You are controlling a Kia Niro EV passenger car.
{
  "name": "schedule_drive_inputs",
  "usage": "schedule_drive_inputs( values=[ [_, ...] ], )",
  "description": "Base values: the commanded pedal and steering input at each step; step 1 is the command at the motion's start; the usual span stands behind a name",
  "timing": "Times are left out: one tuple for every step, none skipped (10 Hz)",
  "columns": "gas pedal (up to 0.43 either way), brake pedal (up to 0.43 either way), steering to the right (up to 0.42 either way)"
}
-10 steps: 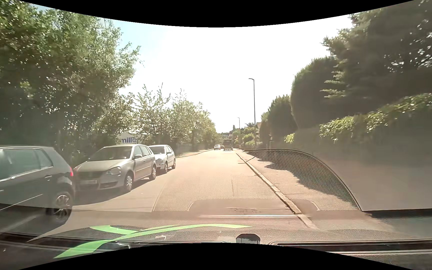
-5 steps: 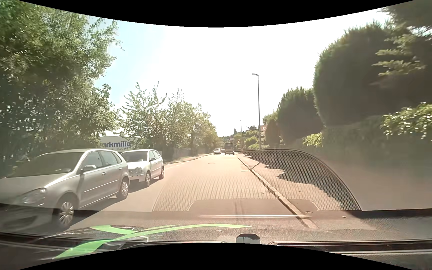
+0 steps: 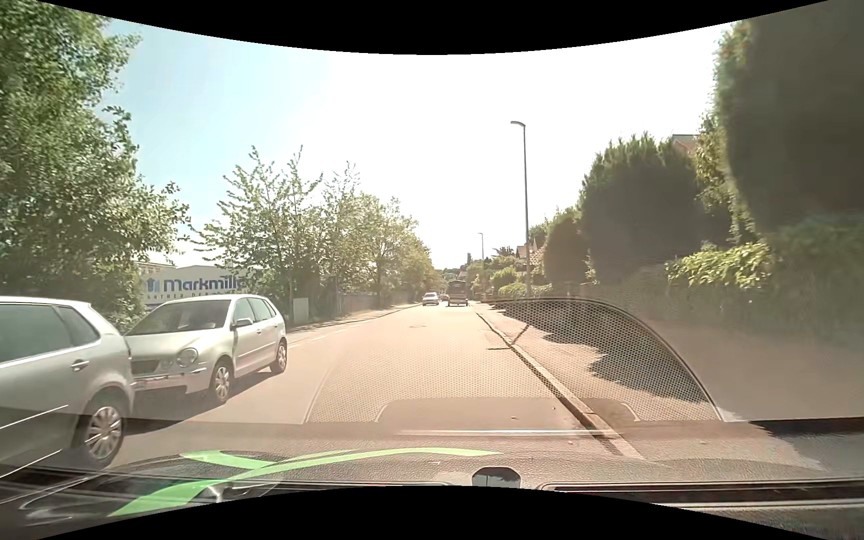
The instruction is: Follow the waypoints while adhering to traffic rules and regulations
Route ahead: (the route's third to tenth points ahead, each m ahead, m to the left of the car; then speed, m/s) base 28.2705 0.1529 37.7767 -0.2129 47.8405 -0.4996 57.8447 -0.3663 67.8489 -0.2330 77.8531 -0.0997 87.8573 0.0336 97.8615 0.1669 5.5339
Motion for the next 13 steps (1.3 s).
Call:
schedule_drive_inputs(
  values=[
    [0.110,0.000,0.002],
    [0.110,0.000,0.002],
    [0.110,0.000,0.002],
    [0.110,0.000,0.002],
    [0.110,0.000,0.001],
    [0.110,0.000,-0.002],
    [0.110,0.000,-0.002],
    [0.110,0.000,0.000],
    [0.098,0.000,0.000],
    [0.098,0.000,0.000],
    [0.098,0.000,0.000],
    [0.098,0.000,0.000],
    [0.098,0.000,0.000]
  ],
)
